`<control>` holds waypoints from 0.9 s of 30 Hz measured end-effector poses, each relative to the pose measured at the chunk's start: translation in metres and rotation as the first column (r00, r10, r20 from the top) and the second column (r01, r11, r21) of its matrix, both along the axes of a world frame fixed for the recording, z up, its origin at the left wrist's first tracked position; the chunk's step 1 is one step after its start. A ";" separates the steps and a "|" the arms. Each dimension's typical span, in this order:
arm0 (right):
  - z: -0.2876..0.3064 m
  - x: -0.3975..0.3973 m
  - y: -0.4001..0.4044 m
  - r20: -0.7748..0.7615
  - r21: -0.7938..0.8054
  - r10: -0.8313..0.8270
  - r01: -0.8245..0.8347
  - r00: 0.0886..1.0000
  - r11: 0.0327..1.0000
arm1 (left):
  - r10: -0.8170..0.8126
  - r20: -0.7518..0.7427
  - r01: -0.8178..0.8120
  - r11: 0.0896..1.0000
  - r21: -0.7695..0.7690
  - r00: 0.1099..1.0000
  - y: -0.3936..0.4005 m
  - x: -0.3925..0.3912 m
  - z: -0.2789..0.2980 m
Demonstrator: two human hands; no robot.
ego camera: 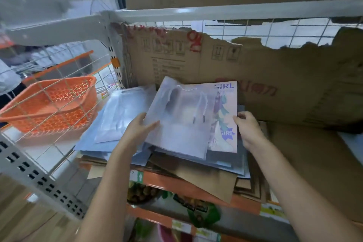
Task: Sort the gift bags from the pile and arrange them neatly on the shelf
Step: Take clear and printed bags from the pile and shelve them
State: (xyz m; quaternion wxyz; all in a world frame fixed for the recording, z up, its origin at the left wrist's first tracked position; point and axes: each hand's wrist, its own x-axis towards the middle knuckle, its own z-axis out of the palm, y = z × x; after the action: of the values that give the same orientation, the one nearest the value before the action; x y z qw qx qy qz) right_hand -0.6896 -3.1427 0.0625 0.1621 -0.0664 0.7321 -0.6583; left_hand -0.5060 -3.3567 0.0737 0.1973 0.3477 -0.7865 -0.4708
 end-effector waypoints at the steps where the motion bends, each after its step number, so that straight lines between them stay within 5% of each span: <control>1: 0.001 -0.002 0.010 -0.012 -0.011 -0.028 0.028 1.000 1.000 | -0.017 -0.120 0.032 0.992 0.125 0.993 0.006 0.001 -0.001; 4: 0.005 -0.010 0.046 -0.041 0.010 -0.115 0.116 0.992 0.993 | -0.075 -0.323 0.177 0.938 0.298 0.943 0.022 0.002 -0.009; 9: 0.004 -0.022 0.120 -0.057 0.080 -0.274 0.278 0.960 0.957 | -0.101 -0.409 0.276 0.875 0.397 0.907 0.060 -0.015 -0.023; 15: -0.012 -0.022 0.213 -0.127 0.096 -0.487 0.500 0.864 0.861 | -0.177 -0.452 0.393 0.806 0.443 0.874 0.126 -0.043 -0.034; 27: -0.001 -0.021 0.439 -0.193 0.115 -0.601 0.626 0.776 0.771 | -0.293 -0.499 0.544 0.683 0.488 0.816 0.321 -0.101 -0.043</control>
State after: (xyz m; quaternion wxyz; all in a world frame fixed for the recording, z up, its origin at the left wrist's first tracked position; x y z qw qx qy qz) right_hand -0.7110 -2.7040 0.0617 -0.1107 0.1430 0.7774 -0.6024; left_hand -0.6065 -3.0354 0.0307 0.1077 0.1004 -0.5958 -0.7895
